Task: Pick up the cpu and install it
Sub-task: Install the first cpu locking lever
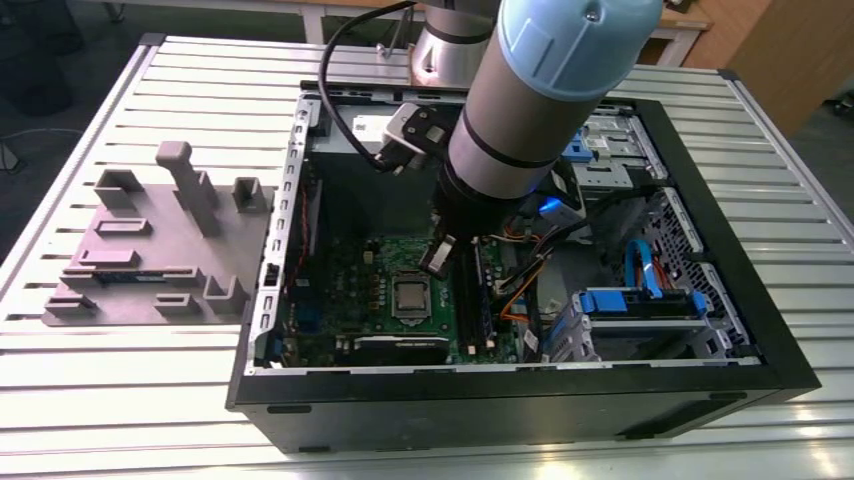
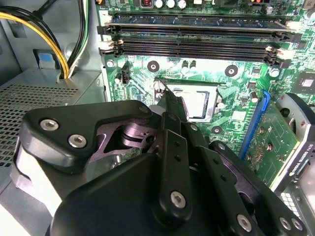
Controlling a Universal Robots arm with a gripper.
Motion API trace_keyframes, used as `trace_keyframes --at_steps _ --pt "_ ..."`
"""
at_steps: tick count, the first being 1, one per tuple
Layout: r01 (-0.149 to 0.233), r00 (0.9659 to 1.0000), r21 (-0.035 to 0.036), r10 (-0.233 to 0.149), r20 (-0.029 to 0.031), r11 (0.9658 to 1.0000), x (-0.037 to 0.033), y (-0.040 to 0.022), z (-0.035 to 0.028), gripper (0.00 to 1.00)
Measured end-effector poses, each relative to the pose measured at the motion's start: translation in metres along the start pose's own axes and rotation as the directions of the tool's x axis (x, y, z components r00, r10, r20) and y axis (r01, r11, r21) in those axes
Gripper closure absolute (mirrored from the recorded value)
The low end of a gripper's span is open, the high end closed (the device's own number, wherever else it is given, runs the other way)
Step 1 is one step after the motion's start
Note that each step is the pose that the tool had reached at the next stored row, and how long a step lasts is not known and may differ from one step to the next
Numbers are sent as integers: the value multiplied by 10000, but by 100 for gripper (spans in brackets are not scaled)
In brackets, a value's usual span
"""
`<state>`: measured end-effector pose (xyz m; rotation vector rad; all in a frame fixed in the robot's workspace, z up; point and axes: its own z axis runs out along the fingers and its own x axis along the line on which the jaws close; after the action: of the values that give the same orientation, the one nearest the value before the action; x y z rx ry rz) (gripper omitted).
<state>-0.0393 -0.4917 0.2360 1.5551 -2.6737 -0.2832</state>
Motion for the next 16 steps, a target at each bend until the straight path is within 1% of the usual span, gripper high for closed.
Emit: trace_keyframes --at_steps 3,7,8,9,10,11,12,13,14,15,16 --pt "37 10000 -4 -37 -4 10000 6 -2 1 89" --pt "499 9987 -14 -499 -79 9988 6 -4 5 89" --pt "595 9982 0 -595 -85 9982 7 -5 5 89" --pt "685 9976 22 -685 -77 9976 7 -5 5 89" --pt "746 9972 41 -745 -58 9972 7 -5 5 89" --pt "775 9970 36 -775 -1 9970 7 -5 7 89" --pt "792 9968 7 -792 89 9969 7 -5 8 89" --pt "817 9965 -20 -816 165 9967 7 -4 8 89" --pt "861 9961 -36 -860 213 9963 7 -4 8 89" --pt "948 9953 -41 -947 220 9955 7 -5 9 89" --pt "1075 9940 -37 -1074 209 9942 6 -5 11 89"
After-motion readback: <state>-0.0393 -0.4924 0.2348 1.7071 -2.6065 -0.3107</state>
